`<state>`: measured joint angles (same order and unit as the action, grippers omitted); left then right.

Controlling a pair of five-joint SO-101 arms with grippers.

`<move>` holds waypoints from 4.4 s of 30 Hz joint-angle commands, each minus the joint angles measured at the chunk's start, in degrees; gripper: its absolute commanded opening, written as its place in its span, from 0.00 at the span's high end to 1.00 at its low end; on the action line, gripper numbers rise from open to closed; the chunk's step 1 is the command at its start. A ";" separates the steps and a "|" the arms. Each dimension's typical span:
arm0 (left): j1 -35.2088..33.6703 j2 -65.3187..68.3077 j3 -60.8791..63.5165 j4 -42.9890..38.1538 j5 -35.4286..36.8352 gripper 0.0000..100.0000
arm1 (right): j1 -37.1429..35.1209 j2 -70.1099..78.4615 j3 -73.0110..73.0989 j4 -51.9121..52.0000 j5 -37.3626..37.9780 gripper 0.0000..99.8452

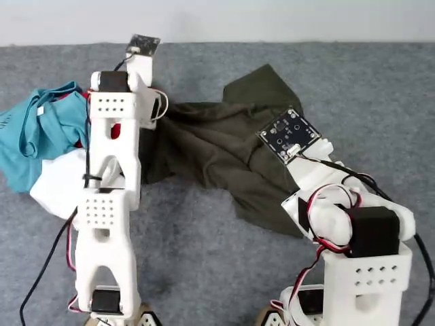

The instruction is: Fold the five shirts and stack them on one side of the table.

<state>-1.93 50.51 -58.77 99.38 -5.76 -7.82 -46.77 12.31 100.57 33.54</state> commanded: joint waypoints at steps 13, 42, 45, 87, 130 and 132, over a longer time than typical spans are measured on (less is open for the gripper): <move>-5.89 -35.78 54.46 0.70 -6.07 0.89 | -0.22 -0.48 -0.09 0.84 -0.79 0.96; -4.22 -29.36 64.48 -20.92 -6.42 0.89 | 0.22 -13.85 13.01 -4.18 -0.62 0.96; -4.22 -28.22 63.25 -23.56 -5.80 0.89 | 0.22 -13.76 13.01 -4.26 -0.62 0.96; 2.37 -28.57 62.73 -13.10 -4.13 0.99 | 0.22 -13.49 42.29 -17.01 -0.62 0.90; 1.93 -28.04 62.99 -12.75 -4.48 0.99 | 7.69 38.99 33.14 -39.43 -5.63 0.85; 1.93 -28.04 62.99 -12.75 -4.48 0.99 | 7.87 39.69 33.14 -39.52 -5.27 0.87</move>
<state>0.35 22.90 6.29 86.29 -10.07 0.09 -7.74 46.86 61.80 28.26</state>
